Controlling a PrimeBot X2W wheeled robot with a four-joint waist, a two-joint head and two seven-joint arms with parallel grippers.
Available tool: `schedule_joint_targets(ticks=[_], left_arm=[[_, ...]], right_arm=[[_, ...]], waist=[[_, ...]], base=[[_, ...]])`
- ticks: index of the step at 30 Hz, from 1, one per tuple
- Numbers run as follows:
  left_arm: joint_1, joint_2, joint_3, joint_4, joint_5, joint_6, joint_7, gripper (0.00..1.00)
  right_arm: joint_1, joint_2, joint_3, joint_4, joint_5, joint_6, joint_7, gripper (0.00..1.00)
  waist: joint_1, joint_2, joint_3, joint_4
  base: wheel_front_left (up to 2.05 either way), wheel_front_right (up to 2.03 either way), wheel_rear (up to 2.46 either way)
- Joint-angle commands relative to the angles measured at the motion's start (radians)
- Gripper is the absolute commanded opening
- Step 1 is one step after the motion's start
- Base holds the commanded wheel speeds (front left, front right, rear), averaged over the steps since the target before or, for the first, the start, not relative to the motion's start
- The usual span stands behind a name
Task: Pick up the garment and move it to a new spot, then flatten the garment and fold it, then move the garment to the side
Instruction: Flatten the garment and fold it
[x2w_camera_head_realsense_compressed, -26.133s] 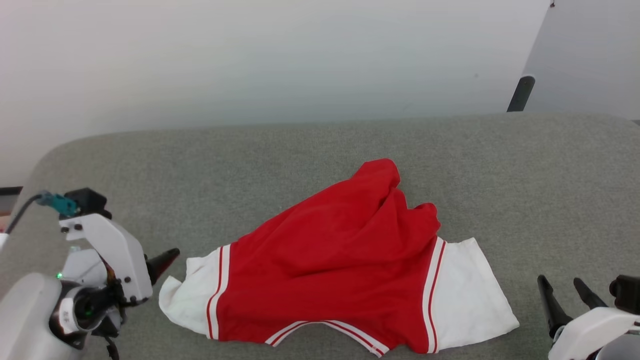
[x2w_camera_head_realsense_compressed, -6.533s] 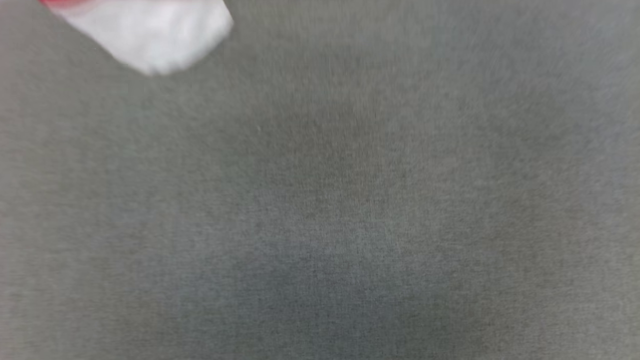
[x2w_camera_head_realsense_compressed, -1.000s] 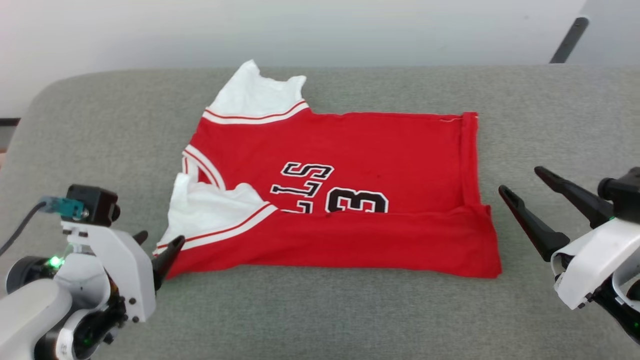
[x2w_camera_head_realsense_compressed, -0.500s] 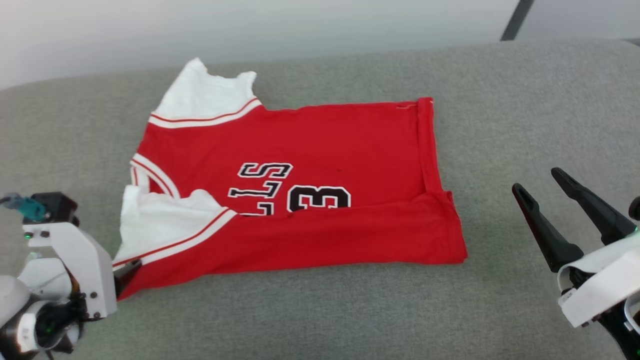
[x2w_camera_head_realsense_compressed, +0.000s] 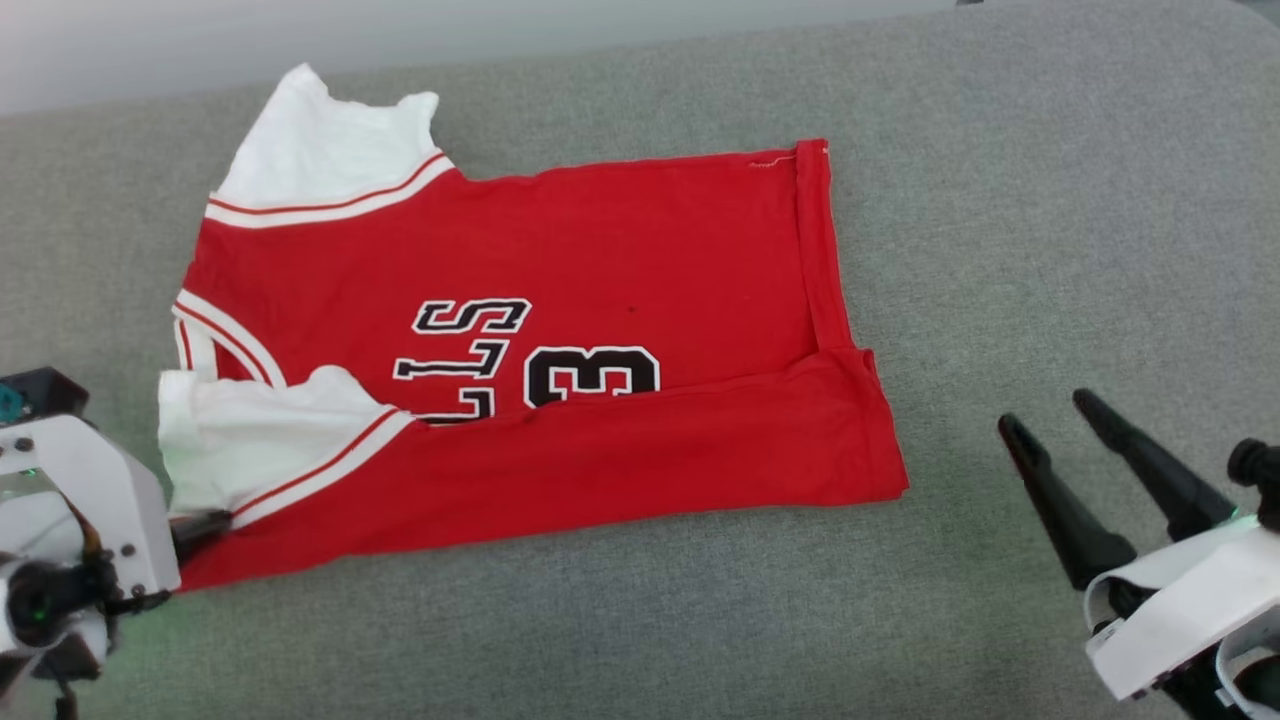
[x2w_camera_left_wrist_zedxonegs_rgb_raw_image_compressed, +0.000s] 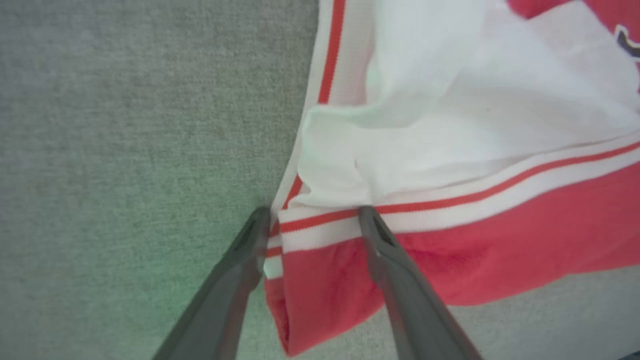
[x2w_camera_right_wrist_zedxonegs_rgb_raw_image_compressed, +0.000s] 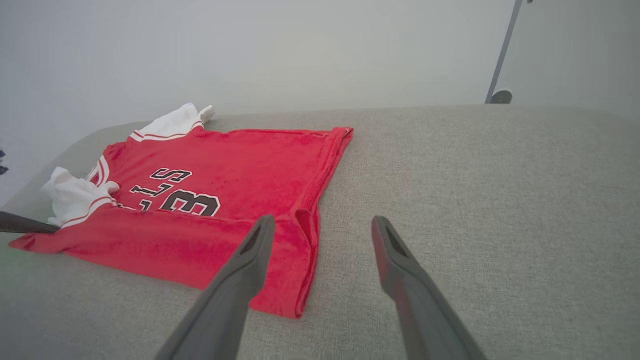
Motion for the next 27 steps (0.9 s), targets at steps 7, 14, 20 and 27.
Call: schedule_joint_targets(ticks=[7,14,20,27], left_arm=[[0.030,-0.071,-0.020,0.026,-0.043,-0.022,0.035,0.00],[0.009,-0.088,-0.019,0.006,-0.032,-0.029,0.036,0.00],[-0.018,-0.116,-0.028,-0.024,-0.008,-0.028,0.040,0.00],[-0.055,-0.150,-0.036,-0.044,0.026,-0.031,0.032,0.00]], right_arm=[[0.029,0.021,0.019,0.025,0.028,-0.001,0.089,1.00],[-0.007,0.026,0.031,0.074,0.039,-0.001,0.188,1.00],[-0.073,0.033,0.034,0.151,0.034,-0.001,0.276,1.00],[-0.152,0.048,0.044,0.246,0.020,-0.001,0.345,1.00]], waist=[[0.0000,0.0000,0.014,0.010],[0.0000,0.0000,0.022,0.036],[0.0000,0.0000,0.041,0.073],[0.0000,0.0000,0.074,0.118]], base=[[0.00,0.00,0.00],[0.00,0.00,0.00],[0.00,0.00,0.00],[0.00,0.00,0.00]])
